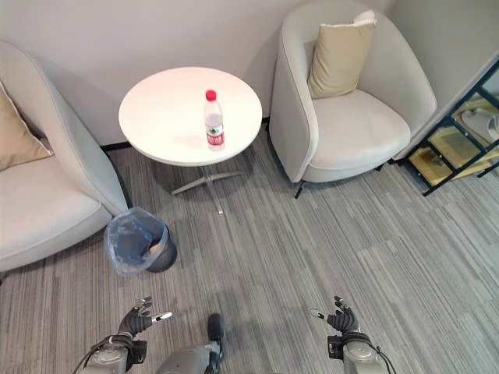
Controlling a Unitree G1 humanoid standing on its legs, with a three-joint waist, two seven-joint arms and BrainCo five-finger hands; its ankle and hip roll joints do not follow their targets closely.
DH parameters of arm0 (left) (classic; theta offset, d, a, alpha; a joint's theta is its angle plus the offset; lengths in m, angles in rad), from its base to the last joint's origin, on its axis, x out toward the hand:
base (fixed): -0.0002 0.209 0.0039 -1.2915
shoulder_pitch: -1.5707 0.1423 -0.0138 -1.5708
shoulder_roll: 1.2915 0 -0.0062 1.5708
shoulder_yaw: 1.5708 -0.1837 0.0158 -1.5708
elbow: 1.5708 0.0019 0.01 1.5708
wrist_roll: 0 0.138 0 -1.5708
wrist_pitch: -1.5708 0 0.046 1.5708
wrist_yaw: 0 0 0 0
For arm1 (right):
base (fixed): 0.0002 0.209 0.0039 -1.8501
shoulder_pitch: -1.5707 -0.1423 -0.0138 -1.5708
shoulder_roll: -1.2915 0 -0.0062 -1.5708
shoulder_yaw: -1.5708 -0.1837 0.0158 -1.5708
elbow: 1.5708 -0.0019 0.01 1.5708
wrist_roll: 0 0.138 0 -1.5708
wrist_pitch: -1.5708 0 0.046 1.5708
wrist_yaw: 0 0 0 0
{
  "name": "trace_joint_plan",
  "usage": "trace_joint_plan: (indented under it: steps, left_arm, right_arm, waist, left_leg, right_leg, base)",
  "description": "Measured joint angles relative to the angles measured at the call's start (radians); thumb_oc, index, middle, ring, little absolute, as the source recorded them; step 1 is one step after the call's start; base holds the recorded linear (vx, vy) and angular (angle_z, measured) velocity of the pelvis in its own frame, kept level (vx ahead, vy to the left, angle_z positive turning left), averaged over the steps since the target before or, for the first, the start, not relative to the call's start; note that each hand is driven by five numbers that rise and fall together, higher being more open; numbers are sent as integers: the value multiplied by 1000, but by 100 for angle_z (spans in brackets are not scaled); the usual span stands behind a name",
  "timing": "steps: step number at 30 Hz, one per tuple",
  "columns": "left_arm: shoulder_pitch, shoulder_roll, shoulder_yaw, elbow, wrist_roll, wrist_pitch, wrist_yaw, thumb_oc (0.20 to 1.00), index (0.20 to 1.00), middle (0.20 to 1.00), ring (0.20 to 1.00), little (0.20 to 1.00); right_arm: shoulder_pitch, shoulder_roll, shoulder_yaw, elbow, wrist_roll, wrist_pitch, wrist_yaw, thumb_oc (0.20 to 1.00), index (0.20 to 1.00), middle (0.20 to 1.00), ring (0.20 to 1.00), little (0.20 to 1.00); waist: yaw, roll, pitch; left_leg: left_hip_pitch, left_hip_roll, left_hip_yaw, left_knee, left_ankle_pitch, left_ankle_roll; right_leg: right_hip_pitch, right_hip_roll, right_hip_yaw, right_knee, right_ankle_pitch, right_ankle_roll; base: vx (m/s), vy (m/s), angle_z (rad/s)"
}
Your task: Gather garbage on tea table into small bin, then transfer packed bag to large trash can.
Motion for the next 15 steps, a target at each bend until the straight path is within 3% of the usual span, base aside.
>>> trace_joint_plan:
  steps: [1, 2, 3, 4, 5, 6, 7, 9, 10, 11, 12, 13, 14, 15]
  left_arm:
    - [-13, 7, 0, -1, 0, 1, 2, 1000, 1000, 1000, 1000, 1000]
    - [-26, 10, -1, 8, 0, 1, 6, 1000, 1000, 1000, 1000, 1000]
    - [-30, 6, -6, 24, 0, 1, 7, 1000, 1000, 1000, 1000, 1000]
    - [-28, 3, -9, 29, 0, 0, 7, 1000, 1000, 1000, 1000, 1000]
    - [-22, -9, -10, 37, 0, 1, 6, 1000, 1000, 1000, 1000, 1000]
    - [-7, -21, -9, 58, 2, 2, 5, 1000, 1000, 1000, 1000, 1000]
    - [19, -26, -8, 71, 3, 4, 5, 1000, 1000, 1000, 1000, 1000]
    - [14, -34, 2, 94, 3, 4, 6, 1000, 1000, 1000, 1000, 1000]
    - [-1, -43, 9, 102, 3, 7, 7, 1000, 1000, 1000, 1000, 1000]
    - [-3, -47, 7, 101, 3, 6, 5, 1000, 1000, 1000, 1000, 1000]
    - [-9, -56, 9, 89, 3, 0, 5, 1000, 1000, 1000, 1000, 1000]
    - [-2, -72, 15, 85, 3, -8, 5, 1000, 1000, 1000, 1000, 1000]
    - [-3, -93, 15, 88, 2, -7, 4, 1000, 1000, 1000, 1000, 1000]
    - [-2, -92, 13, 71, 2, -8, 2, 1000, 1000, 1000, 1000, 1000]
  right_arm:
    - [-16, 0, 5, -1, -1, 2, 4, 1000, 1000, 1000, 1000, 1000]
    - [-20, 3, 24, -26, -15, 0, 8, 1000, 1000, 1000, 1000, 1000]
    - [-15, 3, 27, -36, -19, -1, 9, 1000, 1000, 1000, 1000, 1000]
    - [-12, 2, 27, -34, -19, 2, 8, 1000, 1000, 1000, 1000, 1000]
    - [-1, 2, 28, -34, -18, 5, 8, 1000, 1000, 1000, 1000, 1000]
    - [32, -3, 28, -35, -18, 5, 8, 1000, 1000, 1000, 1000, 1000]
    - [52, -4, 27, -33, -18, 8, 7, 1000, 1000, 1000, 1000, 1000]
    - [58, -4, 25, -27, -19, 13, 8, 1000, 1000, 1000, 1000, 1000]
    - [68, -3, 26, -33, -19, 17, 7, 1000, 1000, 1000, 1000, 1000]
    - [91, -4, 27, -36, -19, 16, 9, 1000, 1000, 1000, 1000, 1000]
    - [102, -8, 26, -32, -19, 16, 12, 1000, 1000, 1000, 1000, 1000]
    - [94, -20, 25, -31, -19, 16, 13, 1000, 1000, 1000, 1000, 1000]
    - [91, -37, 20, -37, -18, 13, 14, 1000, 1000, 1000, 1000, 1000]
    - [54, -42, 14, -44, -18, 6, 15, 1000, 1000, 1000, 1000, 1000]
  waist:
    - [1, 0, 1]
    - [4, 10, 6]
    - [-5, 29, 7]
    - [-10, 41, 12]
    - [-50, 54, 22]
    - [-59, 53, 26]
    - [-63, 60, 30]
    - [-77, 73, 31]
    - [-81, 77, 39]
    - [-85, 69, 36]
    - [-74, 54, 31]
    - [-65, 69, 22]
    - [-80, 88, 9]
    - [-62, 82, 7]
  left_leg:
    - [13, -15, -5, -3, -26, 26]
    - [56, -23, -21, -25, -59, 50]
    - [93, -21, -30, -53, -61, 43]
    - [119, -24, -41, -73, -66, -8]
    - [142, -28, -73, -79, -83, -25]
    - [192, -46, -88, -76, -130, -79]
    - [244, -58, -115, -63, -176, -101]
    - [291, -58, -152, -48, -218, -134]
    - [320, -56, -196, -14, -225, -145]
    - [337, -65, -195, 33, -226, -145]
    - [344, -69, -175, 92, -225, -146]
    - [347, -50, -174, 149, -221, -163]
    - [318, -20, -160, 259, -207, -185]
    - [251, 12, -117, 368, -245, -224]
  right_leg:
    - [-36, -28, 1, 38, -4, 9]
    - [-146, -47, 21, 233, -25, 25]
    - [-255, -26, 30, 303, -45, 19]
    - [-383, 3, 23, 242, -34, 1]
    - [-511, 42, 25, 87, 48, -40]
    - [-569, 50, 22, -94, 161, -52]
    - [-566, 50, 14, -248, 233, -37]
    - [-544, 37, -11, -337, 270, -28]
    - [-501, 21, -30, -295, 283, -54]
    - [-434, 2, -36, -287, 292, -77]
    - [-376, -4, -19, -320, 402, -155]
    - [-348, -2, -19, -302, 458, -176]
    - [-309, 7, -49, -298, 473, -184]
    - [-270, 13, -58, -332, 470, -188]
  base:
    - [363, 222, -12]
    - [367, 137, -1]
    - [335, 64, 1]
    - [398, -18, 53]
    - [416, -99, 73]
    - [521, -187, 82]
    - [644, -323, 62]
    - [494, -301, 68]
    - [231, -207, 102]
    - [235, -251, 110]
    - [286, -308, 94]
    - [160, -187, 95]
    - [183, -186, 84]
    - [182, -177, 75]
